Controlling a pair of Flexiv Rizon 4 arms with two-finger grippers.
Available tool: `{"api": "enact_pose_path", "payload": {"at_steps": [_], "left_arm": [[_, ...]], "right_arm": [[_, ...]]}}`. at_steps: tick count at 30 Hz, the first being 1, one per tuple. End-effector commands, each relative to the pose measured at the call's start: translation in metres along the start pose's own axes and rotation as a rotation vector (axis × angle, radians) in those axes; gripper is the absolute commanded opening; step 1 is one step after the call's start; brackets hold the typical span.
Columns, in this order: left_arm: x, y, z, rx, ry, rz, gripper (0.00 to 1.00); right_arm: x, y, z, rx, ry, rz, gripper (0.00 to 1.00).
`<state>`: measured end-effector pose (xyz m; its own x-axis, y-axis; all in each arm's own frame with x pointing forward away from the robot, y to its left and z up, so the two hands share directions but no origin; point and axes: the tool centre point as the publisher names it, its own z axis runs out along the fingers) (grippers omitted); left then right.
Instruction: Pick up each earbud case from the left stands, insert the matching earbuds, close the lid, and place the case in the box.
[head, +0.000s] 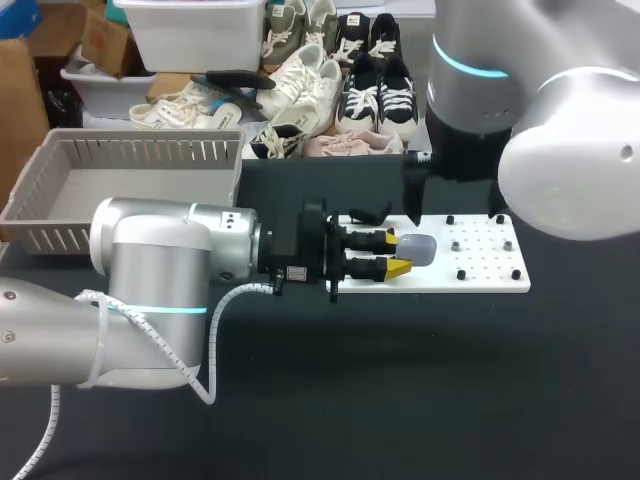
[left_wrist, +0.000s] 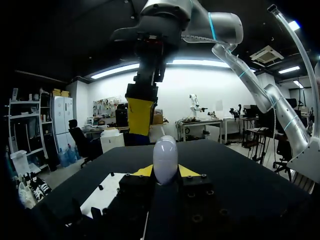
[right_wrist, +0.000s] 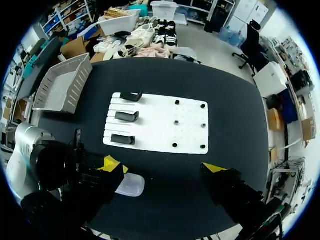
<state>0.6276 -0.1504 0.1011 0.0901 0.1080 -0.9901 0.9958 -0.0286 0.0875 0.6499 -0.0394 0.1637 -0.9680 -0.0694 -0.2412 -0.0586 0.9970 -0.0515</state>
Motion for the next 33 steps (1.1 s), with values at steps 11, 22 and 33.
{"api": "enact_pose_path", "payload": {"at_steps": [11,22,33], "left_arm": [[-0.012,-0.005,-0.026,-0.030,-0.072,-0.033,0.00],[-0.030,0.003,-0.097,-0.177,0.037,-0.020,0.00],[-0.026,0.035,-0.191,-0.453,0.210,-0.085,0.00]], "right_arm": [[0.014,-0.019,-0.028,-0.045,-0.199,0.030,1.00],[0.014,-0.019,-0.028,-0.045,-0.199,0.030,1.00],[0.014,-0.019,-0.028,-0.045,-0.199,0.030,1.00]]}}
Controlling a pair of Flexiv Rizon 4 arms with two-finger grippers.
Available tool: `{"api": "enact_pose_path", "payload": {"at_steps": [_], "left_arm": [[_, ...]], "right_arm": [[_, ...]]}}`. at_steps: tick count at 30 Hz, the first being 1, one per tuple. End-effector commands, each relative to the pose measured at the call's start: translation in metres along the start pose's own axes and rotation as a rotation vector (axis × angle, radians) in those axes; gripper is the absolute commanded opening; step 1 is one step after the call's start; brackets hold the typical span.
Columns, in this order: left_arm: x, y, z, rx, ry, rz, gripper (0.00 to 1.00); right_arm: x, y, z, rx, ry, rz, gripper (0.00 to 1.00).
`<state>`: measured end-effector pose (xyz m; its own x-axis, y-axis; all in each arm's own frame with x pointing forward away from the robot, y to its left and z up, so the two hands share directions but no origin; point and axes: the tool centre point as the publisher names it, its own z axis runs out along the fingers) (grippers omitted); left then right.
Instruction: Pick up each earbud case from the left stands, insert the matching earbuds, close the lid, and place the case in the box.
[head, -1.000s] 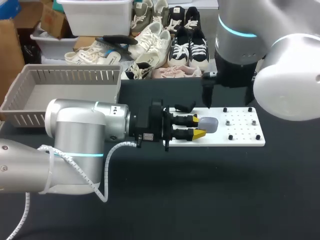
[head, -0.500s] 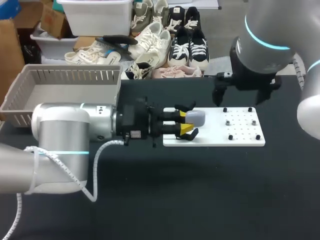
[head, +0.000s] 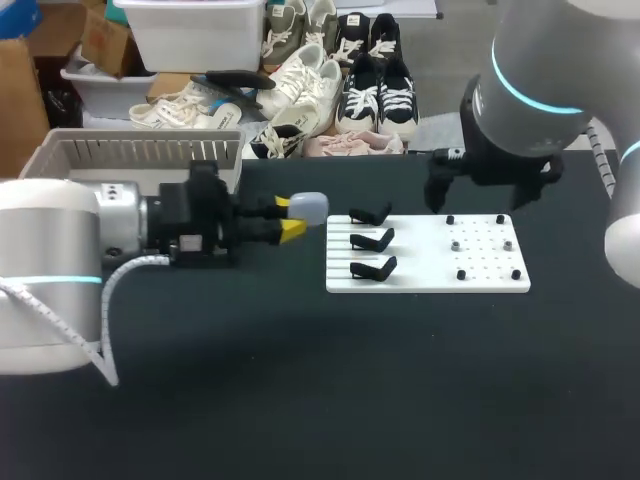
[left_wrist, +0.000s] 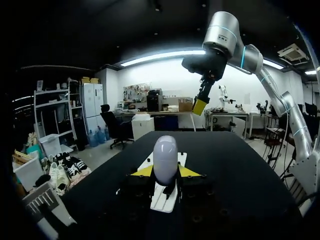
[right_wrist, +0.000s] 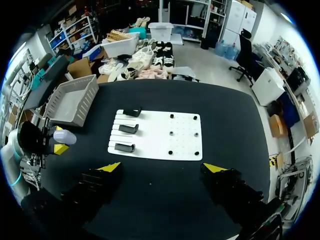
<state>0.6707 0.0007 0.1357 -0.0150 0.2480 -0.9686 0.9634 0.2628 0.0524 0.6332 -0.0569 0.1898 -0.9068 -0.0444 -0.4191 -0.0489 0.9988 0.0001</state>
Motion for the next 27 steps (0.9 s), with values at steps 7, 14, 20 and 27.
{"api": "enact_pose_path", "payload": {"at_steps": [7,14,20,27], "left_arm": [[-0.002,0.041,-0.070,-0.294,0.142,-0.022,0.00],[0.016,0.090,-0.096,-0.388,0.248,-0.094,0.00],[0.030,0.121,-0.100,-0.421,0.269,-0.188,0.00],[0.060,0.152,-0.101,-0.434,0.301,-0.294,0.00]], "right_arm": [[0.003,-0.001,0.000,0.001,-0.011,0.003,1.00],[0.003,-0.001,0.000,0.001,-0.011,0.003,1.00],[0.003,-0.001,0.000,0.001,-0.011,0.003,1.00],[0.003,-0.001,0.000,0.001,-0.011,0.003,1.00]]}}
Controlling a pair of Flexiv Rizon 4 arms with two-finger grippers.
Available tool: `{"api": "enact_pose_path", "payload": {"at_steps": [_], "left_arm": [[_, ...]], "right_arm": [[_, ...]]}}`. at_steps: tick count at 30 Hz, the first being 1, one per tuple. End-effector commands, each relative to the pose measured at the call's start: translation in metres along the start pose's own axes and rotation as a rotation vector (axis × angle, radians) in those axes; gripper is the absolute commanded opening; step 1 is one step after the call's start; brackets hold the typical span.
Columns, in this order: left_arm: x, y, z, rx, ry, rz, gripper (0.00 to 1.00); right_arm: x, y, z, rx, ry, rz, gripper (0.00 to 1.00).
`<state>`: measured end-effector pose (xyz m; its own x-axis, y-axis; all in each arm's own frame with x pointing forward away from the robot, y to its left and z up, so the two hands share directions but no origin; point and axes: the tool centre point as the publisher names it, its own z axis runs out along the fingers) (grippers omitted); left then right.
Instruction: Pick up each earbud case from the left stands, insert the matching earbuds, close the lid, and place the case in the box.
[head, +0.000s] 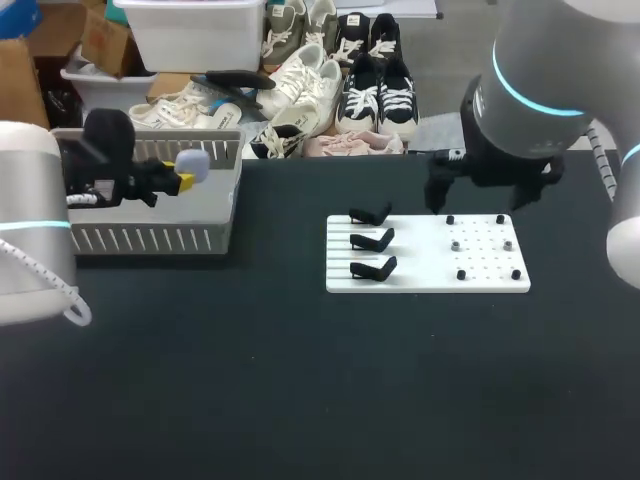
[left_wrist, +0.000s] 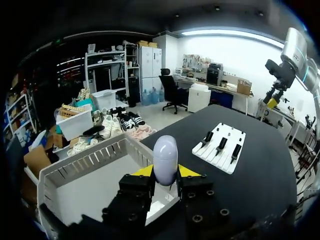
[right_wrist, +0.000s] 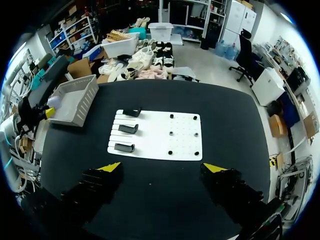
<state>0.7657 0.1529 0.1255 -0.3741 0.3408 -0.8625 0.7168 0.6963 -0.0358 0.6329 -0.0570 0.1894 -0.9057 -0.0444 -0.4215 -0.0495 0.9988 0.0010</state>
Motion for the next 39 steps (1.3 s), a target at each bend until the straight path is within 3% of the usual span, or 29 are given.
{"api": "enact_pose_path", "payload": {"at_steps": [1,8,9,10,12,17,20,23,29,36,39], "left_arm": [[0.007,0.020,0.026,0.006,0.031,-0.029,0.00],[0.020,0.047,0.038,0.028,0.062,-0.056,0.00],[0.021,0.049,0.039,0.037,0.066,-0.055,0.10],[0.022,0.050,0.040,0.047,0.075,-0.053,0.27],[0.022,0.052,0.040,0.055,0.074,-0.041,1.00],[0.009,0.046,0.028,0.071,0.073,0.038,1.00],[0.000,0.035,0.016,0.092,0.006,0.062,1.00],[-0.011,0.011,0.004,0.147,-0.074,0.109,1.00],[-0.017,-0.055,-0.006,0.333,-0.133,0.179,1.00],[-0.005,-0.096,-0.009,0.414,-0.145,0.164,1.00],[-0.005,-0.096,-0.009,0.414,-0.145,0.164,1.00]], "right_arm": [[0.003,-0.001,-0.001,0.002,-0.008,0.003,1.00],[0.003,-0.001,-0.001,0.002,-0.008,0.003,1.00],[0.003,-0.001,-0.001,0.002,-0.008,0.003,1.00],[0.003,-0.001,-0.001,0.002,-0.008,0.003,1.00],[0.003,-0.001,-0.001,0.002,-0.008,0.003,1.00],[0.003,-0.001,-0.001,0.002,-0.008,0.003,1.00],[0.003,-0.001,-0.001,0.002,-0.008,0.003,1.00],[0.003,-0.001,-0.001,0.002,-0.008,0.003,1.00],[0.003,-0.001,-0.001,0.002,-0.008,0.003,1.00],[0.003,-0.001,-0.001,0.002,-0.008,0.003,1.00],[0.003,-0.001,-0.001,0.002,-0.008,0.003,1.00]]}}
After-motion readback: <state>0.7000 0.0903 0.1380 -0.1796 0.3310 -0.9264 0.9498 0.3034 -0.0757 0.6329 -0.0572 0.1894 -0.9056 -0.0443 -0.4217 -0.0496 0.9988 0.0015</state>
